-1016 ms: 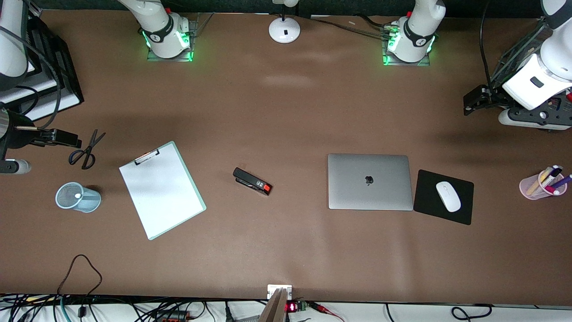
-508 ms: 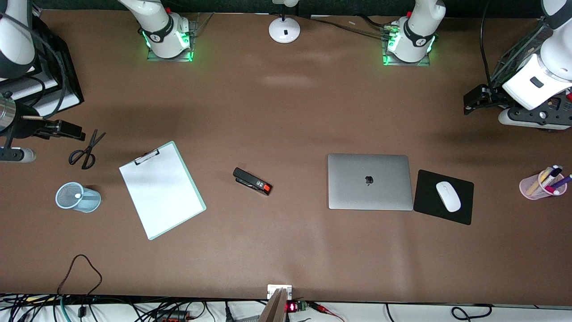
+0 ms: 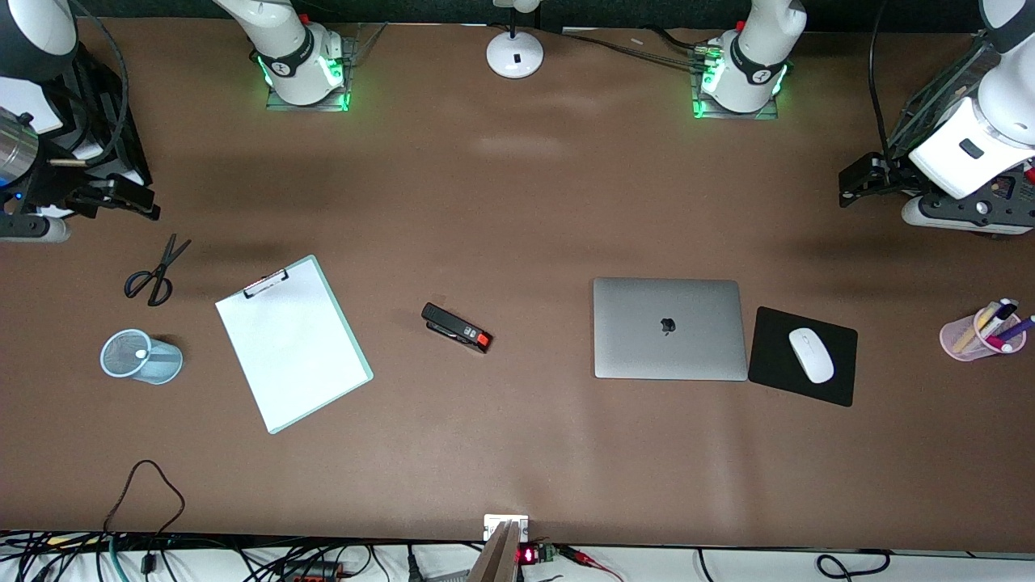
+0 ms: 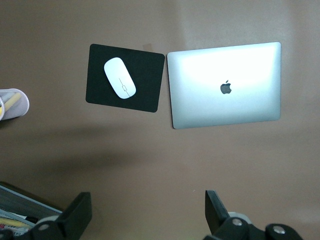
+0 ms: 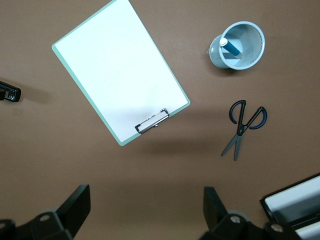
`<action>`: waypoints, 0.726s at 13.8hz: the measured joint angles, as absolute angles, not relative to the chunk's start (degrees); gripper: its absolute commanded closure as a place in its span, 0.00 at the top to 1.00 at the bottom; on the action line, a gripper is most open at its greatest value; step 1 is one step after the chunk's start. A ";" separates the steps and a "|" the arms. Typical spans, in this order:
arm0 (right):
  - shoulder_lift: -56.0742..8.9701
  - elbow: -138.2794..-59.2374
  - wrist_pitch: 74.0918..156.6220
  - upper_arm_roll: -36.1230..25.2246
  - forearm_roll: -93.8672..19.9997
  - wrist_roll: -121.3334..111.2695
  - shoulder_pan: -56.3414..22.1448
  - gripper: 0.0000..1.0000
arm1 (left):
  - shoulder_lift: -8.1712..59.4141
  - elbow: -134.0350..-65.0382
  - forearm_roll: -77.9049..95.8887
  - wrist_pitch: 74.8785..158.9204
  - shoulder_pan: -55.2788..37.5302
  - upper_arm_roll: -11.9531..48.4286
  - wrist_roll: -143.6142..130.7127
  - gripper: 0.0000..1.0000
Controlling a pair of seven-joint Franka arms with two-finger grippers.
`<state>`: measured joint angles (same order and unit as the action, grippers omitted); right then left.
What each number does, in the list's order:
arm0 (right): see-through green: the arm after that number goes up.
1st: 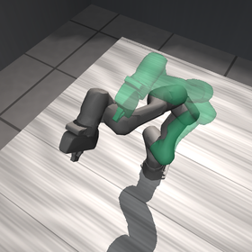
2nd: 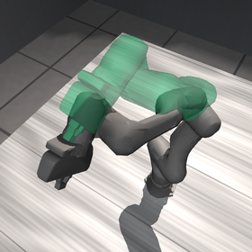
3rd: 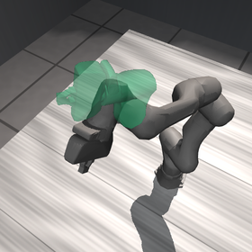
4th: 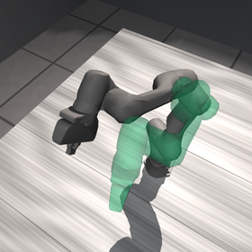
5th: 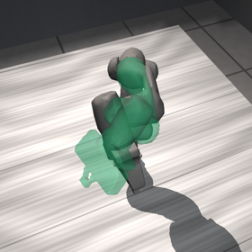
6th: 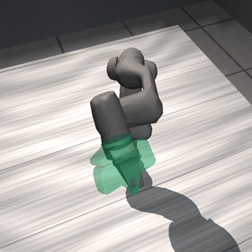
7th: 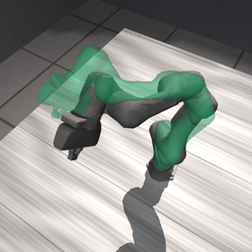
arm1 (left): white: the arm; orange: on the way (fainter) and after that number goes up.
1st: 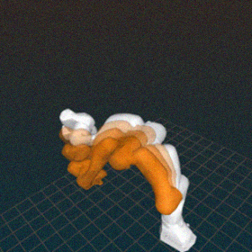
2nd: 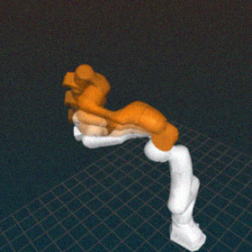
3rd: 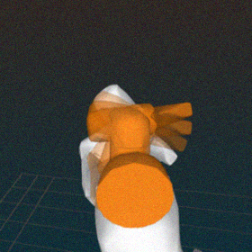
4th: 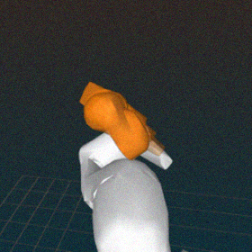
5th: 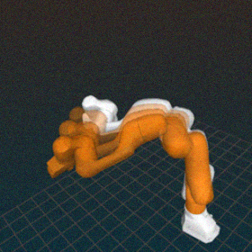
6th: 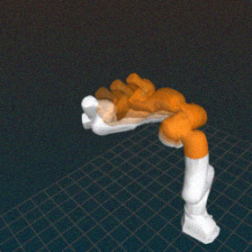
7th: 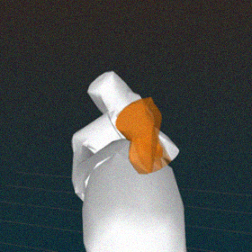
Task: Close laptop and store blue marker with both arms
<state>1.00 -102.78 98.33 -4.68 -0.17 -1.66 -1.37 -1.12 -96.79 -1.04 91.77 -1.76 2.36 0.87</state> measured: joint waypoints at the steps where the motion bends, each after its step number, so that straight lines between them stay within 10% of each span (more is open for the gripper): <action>1: 0.99 -102.54 98.75 -4.67 -0.07 -1.66 -1.37 1.00 | -1.12 -96.79 -1.04 91.76 -1.76 2.36 0.87 1.00; 10: 0.78 -95.13 94.71 -5.07 0.20 -1.67 -1.15 1.00 | -1.12 -96.79 -1.04 91.75 -1.75 2.35 0.87 1.00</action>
